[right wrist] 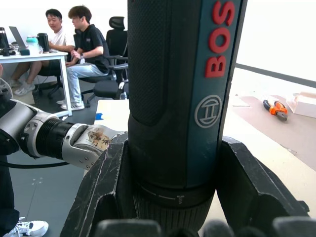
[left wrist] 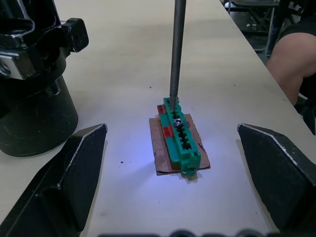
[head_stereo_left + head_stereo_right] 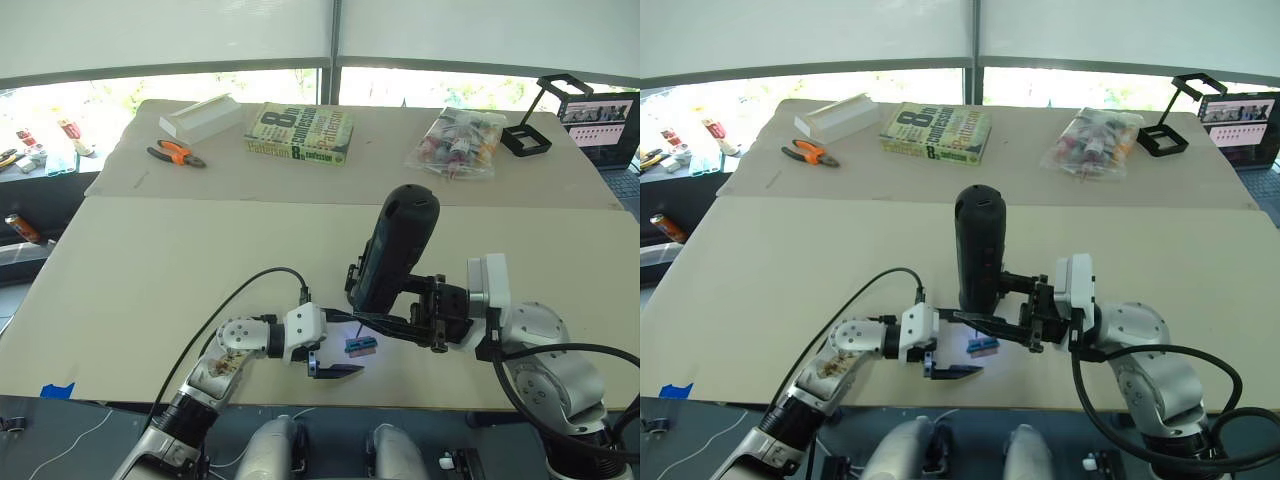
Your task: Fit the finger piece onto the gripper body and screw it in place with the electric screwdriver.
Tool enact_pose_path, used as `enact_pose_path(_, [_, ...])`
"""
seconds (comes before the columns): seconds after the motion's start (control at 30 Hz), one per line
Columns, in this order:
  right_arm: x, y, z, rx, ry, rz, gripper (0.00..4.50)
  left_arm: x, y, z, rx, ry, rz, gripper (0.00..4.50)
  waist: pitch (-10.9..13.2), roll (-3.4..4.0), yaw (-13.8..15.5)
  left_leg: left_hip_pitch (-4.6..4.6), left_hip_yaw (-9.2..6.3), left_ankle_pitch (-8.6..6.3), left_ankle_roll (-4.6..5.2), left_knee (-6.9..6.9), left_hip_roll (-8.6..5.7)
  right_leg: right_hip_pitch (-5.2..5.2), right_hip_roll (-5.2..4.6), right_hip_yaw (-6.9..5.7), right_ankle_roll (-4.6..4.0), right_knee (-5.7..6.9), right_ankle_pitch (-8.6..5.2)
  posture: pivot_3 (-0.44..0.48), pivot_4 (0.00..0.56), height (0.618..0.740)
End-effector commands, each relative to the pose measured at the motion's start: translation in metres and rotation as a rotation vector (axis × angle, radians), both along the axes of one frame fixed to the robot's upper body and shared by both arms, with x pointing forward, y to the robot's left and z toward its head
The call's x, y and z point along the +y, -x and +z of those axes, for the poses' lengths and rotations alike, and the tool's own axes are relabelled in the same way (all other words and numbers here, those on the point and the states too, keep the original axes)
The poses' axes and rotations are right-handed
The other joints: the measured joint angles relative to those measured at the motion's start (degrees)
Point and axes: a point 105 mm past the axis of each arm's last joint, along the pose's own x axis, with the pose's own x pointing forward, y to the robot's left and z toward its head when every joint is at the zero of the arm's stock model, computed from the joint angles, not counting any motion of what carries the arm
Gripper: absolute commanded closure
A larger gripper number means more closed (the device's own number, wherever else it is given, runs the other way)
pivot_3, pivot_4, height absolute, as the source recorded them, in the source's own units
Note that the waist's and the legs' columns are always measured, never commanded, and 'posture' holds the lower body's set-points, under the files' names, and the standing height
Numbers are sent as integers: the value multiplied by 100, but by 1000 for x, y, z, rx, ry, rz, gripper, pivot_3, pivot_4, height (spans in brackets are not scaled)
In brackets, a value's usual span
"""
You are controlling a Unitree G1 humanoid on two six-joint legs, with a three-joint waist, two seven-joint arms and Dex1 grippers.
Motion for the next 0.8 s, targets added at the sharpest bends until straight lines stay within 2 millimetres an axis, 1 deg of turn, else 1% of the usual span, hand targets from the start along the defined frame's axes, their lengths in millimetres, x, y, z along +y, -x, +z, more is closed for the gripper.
enact_pose_path(0.03, [-1, 5, 12, -71, -16, 5, 2577, -8, 6, -5, 17, -10, -36, 23, 0, 0, 3, 0, 0, 0, 0, 0, 0, 0, 0, 0, 0, 0, 0, 0, 150, 740])
enact_pose_path(0.37, [-5, 9, 6, -46, 3, -9, 2577, -11, 10, -8, 22, -19, -57, 23, 0, 0, 20, 0, 0, 0, 0, 0, 0, 1, 0, 0, 0, -1, 0, 0, 150, 740])
enact_pose_path(0.8, [-8, 8, 4, -58, -7, -24, 2577, -14, 13, -8, 33, -18, -67, 23, -1, 0, 28, 1, -1, 0, 0, 0, -1, 2, -1, 0, 0, -1, 0, 0, 150, 740])
